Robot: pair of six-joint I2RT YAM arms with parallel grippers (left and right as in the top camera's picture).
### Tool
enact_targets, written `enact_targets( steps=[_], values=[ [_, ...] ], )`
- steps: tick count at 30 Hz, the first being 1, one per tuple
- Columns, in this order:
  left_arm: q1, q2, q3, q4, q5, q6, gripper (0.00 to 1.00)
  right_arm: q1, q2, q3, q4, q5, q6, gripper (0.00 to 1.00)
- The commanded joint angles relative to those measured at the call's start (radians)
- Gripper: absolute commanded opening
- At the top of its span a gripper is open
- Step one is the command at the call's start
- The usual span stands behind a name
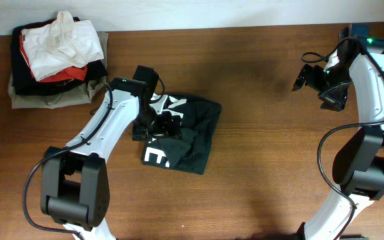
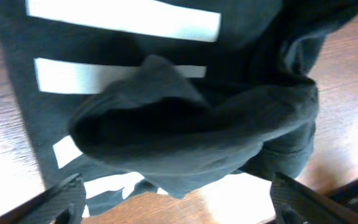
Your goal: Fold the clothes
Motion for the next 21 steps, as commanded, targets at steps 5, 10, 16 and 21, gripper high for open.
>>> enact_targets(
  steps=[5,10,16,21],
  values=[
    [-0.027,0.012,-0.005,0.053,0.022,0.019,0.79,-0.003,0.004,0.017,0.0,0.013,-0.003,0.99],
    [-0.029,0.059,-0.005,0.104,0.026,0.02,0.5,-0.003,0.004,0.017,0.0,0.013,-0.003,0.99],
    [-0.127,0.058,-0.004,0.14,0.1,0.064,0.0,-0.003,0.004,0.017,0.0,0.013,-0.003,0.99],
    [-0.334,0.058,-0.001,0.129,0.161,0.063,0.0,-0.003,0.004,0.017,0.0,0.013,-0.003,0.99]
  ],
)
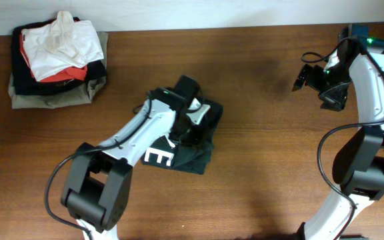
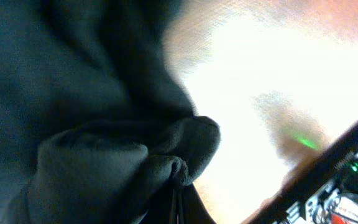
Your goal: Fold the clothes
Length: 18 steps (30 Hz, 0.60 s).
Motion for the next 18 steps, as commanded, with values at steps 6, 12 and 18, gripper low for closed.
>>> enact_targets(
  steps=[6,12,18],
  values=[
    [-0.17,0.009,0.03,-0.065,0.067,0.015,0.41,-0.003,0.004,0.017,0.0,0.013,-0.003,0.99],
    [-0.134,0.009,0.257,-0.179,-0.101,0.051,0.49,-0.003,0.004,0.017,0.0,0.013,-0.003,0.99],
    [0.029,0.013,0.456,-0.188,-0.252,0.022,0.71,-0.003,0.004,0.017,0.0,0.013,-0.003,0.99]
  ],
)
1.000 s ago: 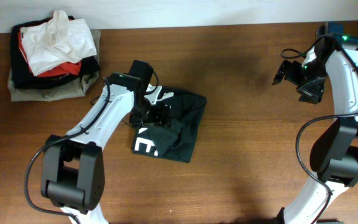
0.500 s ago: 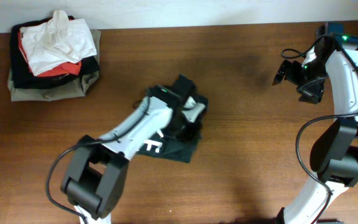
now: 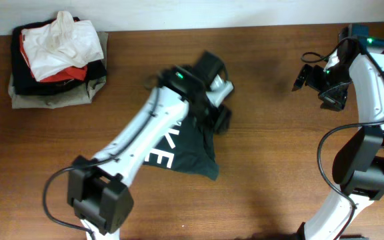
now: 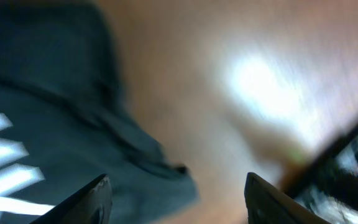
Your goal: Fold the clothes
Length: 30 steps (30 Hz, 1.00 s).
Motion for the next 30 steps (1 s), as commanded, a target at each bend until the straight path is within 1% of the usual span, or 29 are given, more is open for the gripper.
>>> enact_targets(
  steps=[1,3,7,12,13,15,18,22,28,30],
  values=[
    [0.112,0.013,0.034,0.021,-0.095,-0.011,0.71,-0.003,0.004,0.017,0.0,0.013,-0.003,0.99],
    [0.144,0.064,0.033,0.023,-0.09,-0.01,0.7,-0.003,0.004,0.017,0.0,0.013,-0.003,0.99],
    [0.148,0.188,0.033,0.064,-0.078,-0.015,0.7,-0.003,0.004,0.017,0.0,0.013,-0.003,0.98],
    [0.141,0.322,0.033,0.154,0.108,-0.014,0.69,-0.003,0.004,0.017,0.0,0.013,-0.003,0.99],
    [0.135,0.345,0.033,0.172,0.135,-0.014,0.69,-0.003,0.004,0.017,0.0,0.013,-0.003,0.99],
    [0.119,0.379,0.034,0.183,0.138,-0.014,0.68,-0.003,0.004,0.017,0.0,0.013,-0.003,0.99],
    [0.087,0.386,0.035,0.208,0.138,-0.014,0.66,-0.003,0.004,0.017,0.0,0.013,-0.003,0.99],
    [0.062,0.386,0.06,0.222,0.139,-0.014,0.65,-0.003,0.004,0.017,0.0,0.013,-0.003,0.99],
    [0.043,0.386,0.064,0.253,0.196,-0.014,0.65,-0.003,0.004,0.017,0.0,0.013,-0.003,0.99],
    [0.043,0.386,0.068,0.271,0.236,-0.014,0.65,-0.003,0.004,0.017,0.0,0.013,-0.003,0.99]
  ],
)
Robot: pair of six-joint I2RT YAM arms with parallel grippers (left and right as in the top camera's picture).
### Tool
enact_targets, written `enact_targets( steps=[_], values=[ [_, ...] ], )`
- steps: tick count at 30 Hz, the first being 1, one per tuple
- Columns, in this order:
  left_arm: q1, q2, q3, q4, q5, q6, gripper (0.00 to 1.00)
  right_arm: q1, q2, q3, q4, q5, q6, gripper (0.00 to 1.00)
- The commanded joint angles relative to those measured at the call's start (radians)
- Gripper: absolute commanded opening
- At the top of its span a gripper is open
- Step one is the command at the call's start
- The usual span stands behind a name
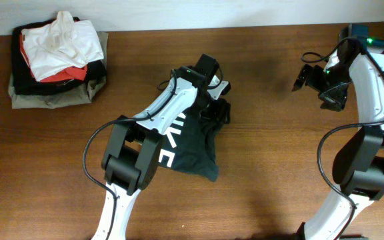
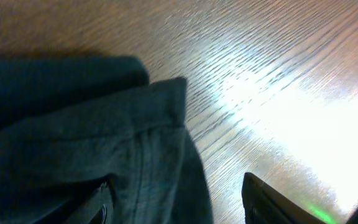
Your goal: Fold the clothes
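Observation:
A black garment (image 1: 193, 152) with white lettering lies spread in the middle of the table. Its far right corner reaches under my left gripper (image 1: 217, 111). In the left wrist view the left gripper (image 2: 185, 202) is open and low over the cloth. A stitched hem of the garment (image 2: 160, 143) runs between its two fingers and bare wood shows to the right. My right gripper (image 1: 301, 72) hangs at the far right of the table, well away from the garment, with its fingers apart and nothing in them.
A stack of folded clothes (image 1: 55, 57), white and red on top of black and khaki, sits at the far left corner. The brown wooden table (image 1: 279, 167) stretches between the garment and the right arm.
My left gripper, still open, now sits lower and closer over the garment's far right corner, with the hem between its fingers. The garment and the right arm are unchanged.
My left gripper first hung open over the bunched-up garment. Then it was shut on a fold at the garment's right side. By 1.0 s ago it was open and the garment lay stretched out longer. Now it hovers open at the far right corner.

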Motion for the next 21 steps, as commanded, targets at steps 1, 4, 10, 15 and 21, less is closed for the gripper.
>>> enact_targets(
  steps=[1,4,10,15,21],
  values=[
    [-0.008,0.01,0.028,0.029,0.111,-0.002,0.65,-0.003,0.004,0.017,0.0,0.013,-0.003,0.99],
    [-0.01,0.01,0.038,0.036,0.17,-0.002,0.66,-0.003,0.004,0.017,0.0,0.013,-0.003,0.99],
    [-0.053,0.008,0.041,0.024,0.163,0.012,0.66,-0.003,0.004,0.017,0.0,0.013,-0.003,0.99],
    [0.029,-0.023,0.206,-0.123,-0.105,0.013,0.69,-0.003,0.004,0.017,0.0,0.013,-0.003,0.99],
    [0.124,-0.013,0.228,-0.167,-0.115,0.002,0.72,-0.003,0.004,0.017,0.0,0.013,-0.003,0.99]
  ],
)
